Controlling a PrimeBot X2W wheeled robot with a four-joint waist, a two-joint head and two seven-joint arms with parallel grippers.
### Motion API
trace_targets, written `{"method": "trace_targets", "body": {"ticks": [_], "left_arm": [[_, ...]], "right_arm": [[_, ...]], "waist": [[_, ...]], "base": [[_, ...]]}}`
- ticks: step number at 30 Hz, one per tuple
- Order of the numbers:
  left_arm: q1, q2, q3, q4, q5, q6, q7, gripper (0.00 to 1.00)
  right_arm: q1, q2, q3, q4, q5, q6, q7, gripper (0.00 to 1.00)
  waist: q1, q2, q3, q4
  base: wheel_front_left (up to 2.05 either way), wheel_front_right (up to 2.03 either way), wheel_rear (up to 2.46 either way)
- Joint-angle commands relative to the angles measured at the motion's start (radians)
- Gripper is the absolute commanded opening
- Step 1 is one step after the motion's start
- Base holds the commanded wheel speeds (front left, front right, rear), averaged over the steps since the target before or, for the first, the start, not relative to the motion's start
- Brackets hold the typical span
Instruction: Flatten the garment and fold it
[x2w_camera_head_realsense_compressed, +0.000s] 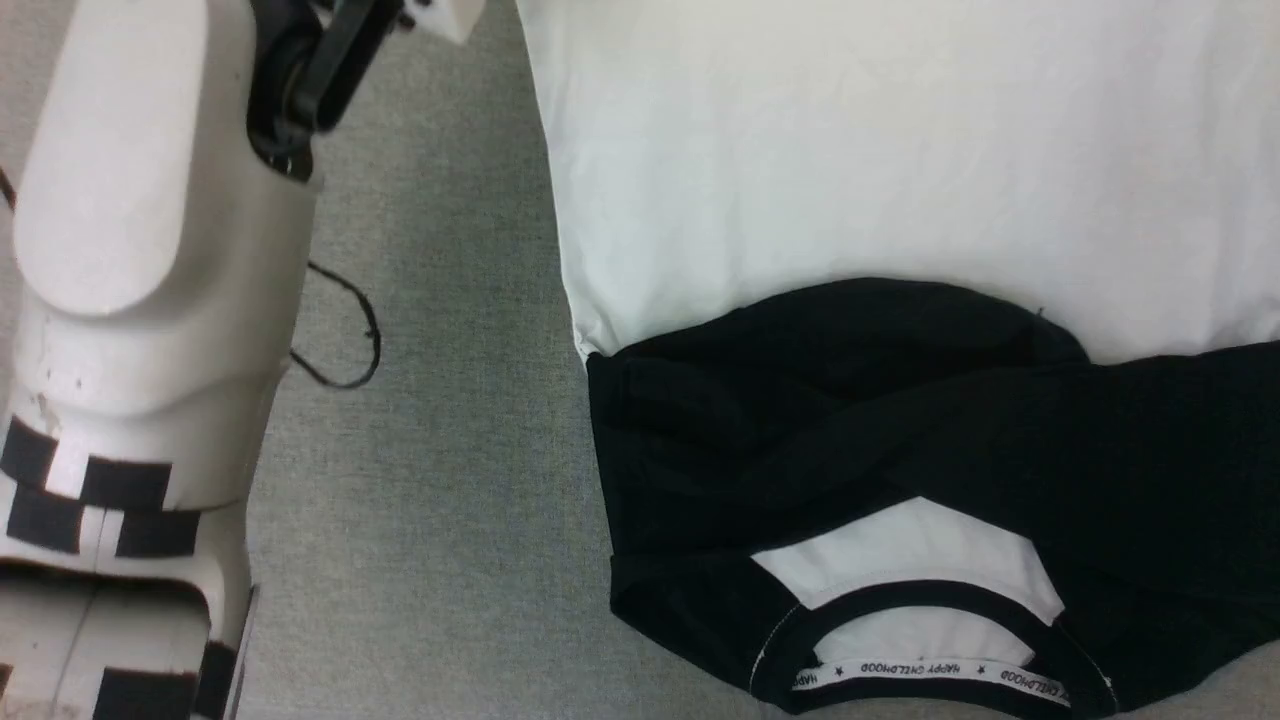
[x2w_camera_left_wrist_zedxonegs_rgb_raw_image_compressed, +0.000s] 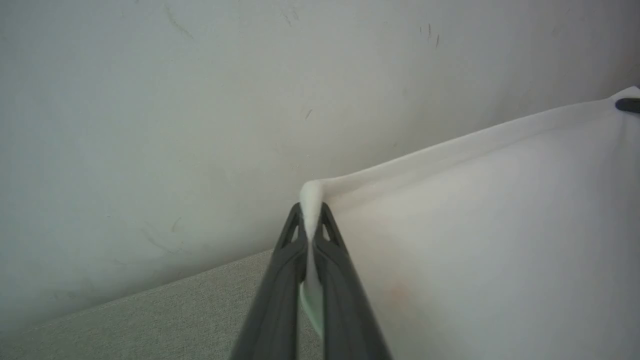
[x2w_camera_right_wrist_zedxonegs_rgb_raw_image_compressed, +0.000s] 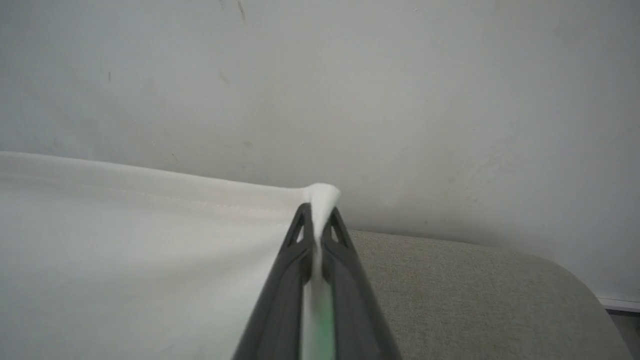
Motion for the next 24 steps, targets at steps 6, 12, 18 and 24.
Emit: {"method": "trace_targets", "body": {"ticks": [6, 12, 18, 24], "left_arm": [[0.166, 0.058, -0.010, -0.094, -0.023, -0.014, -0.062, 0.00], [0.413, 0.099, -0.021, -0.305, -0.021, -0.001, -0.138, 0.00], [0.669, 0.122, -0.059, -0.491, 0.012, 0.033, -0.217, 0.00], [0.892, 0.148, -0.103, -0.587, 0.068, 0.065, -0.327, 0.00]], "right_arm": [[0.171, -0.022, 0.016, -0.060, 0.072, -0.003, -0.053, 0.00], [0.409, -0.028, -0.030, -0.189, 0.152, -0.003, -0.091, 0.00], [0.677, 0.020, -0.133, -0.350, 0.192, -0.003, -0.118, 0.00], [0.893, 0.103, -0.180, -0.490, 0.198, -0.003, -0.135, 0.00]], "waist": [[0.0001, 0.0000, -0.139, -0.027], [0.0001, 0.0000, -0.220, -0.037], [0.0001, 0.0000, -0.277, -0.035], [0.0001, 0.0000, -0.309, -0.043]], "base": [[0.00, 0.00, 0.00], [0.00, 0.00, 0.00], [0.00, 0.00, 0.00], [0.00, 0.00, 0.00]]}}
